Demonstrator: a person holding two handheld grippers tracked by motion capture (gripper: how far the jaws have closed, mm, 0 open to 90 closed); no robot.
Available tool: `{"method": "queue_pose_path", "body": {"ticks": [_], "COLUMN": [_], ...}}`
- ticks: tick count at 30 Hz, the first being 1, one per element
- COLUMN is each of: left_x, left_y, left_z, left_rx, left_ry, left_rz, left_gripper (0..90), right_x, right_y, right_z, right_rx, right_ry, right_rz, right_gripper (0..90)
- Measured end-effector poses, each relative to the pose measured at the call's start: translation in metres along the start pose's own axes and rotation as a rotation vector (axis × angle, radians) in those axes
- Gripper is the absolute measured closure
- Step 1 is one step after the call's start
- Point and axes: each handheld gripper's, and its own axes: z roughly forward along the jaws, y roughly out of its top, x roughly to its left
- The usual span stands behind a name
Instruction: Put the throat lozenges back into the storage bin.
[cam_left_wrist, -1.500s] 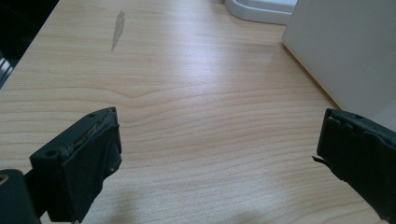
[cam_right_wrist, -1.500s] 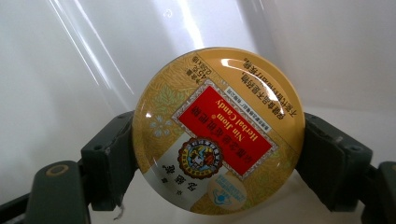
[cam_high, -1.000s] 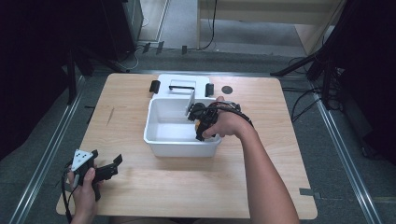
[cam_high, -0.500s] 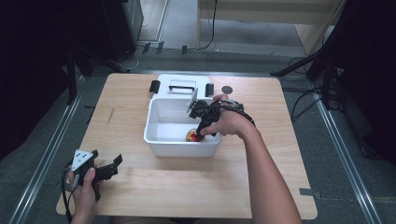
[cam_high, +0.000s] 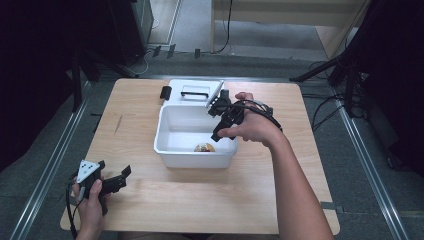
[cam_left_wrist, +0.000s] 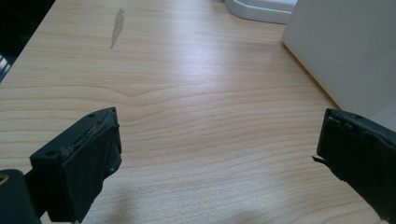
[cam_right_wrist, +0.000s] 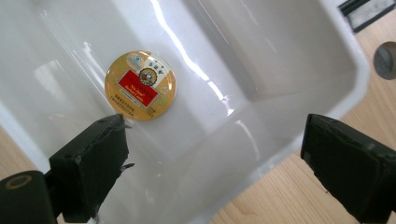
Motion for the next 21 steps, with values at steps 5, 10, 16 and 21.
{"method": "queue_pose_path", "body": {"ticks": [5, 10, 16, 21], "left_x": [0.0, 0.0, 0.0, 0.0], "left_y": [0.0, 0.0, 0.0, 0.0], "left_z": [0.0, 0.0, 0.0, 0.0], "left_rx": [0.001, 0.001, 0.001, 0.002], "left_ry": [-0.001, -0.001, -0.001, -0.001], "left_rz": [0.0, -0.001, 0.0, 0.0], "left_gripper": [0.1, 0.1, 0.1, 0.1], "right_x": [-0.004, -0.01, -0.016, -0.023], "right_y": [-0.007, -0.016, -0.03, -0.045], "right_z": [-0.015, -0.026, -0.035, -0.039], "right_rx": [-0.026, -0.038, -0.032, -0.028], "right_ry": [-0.013, -0.028, -0.04, -0.045], "right_rz": [0.016, 0.042, 0.06, 0.084], "right_gripper": [7.9, 7.9, 6.7, 6.3]}}
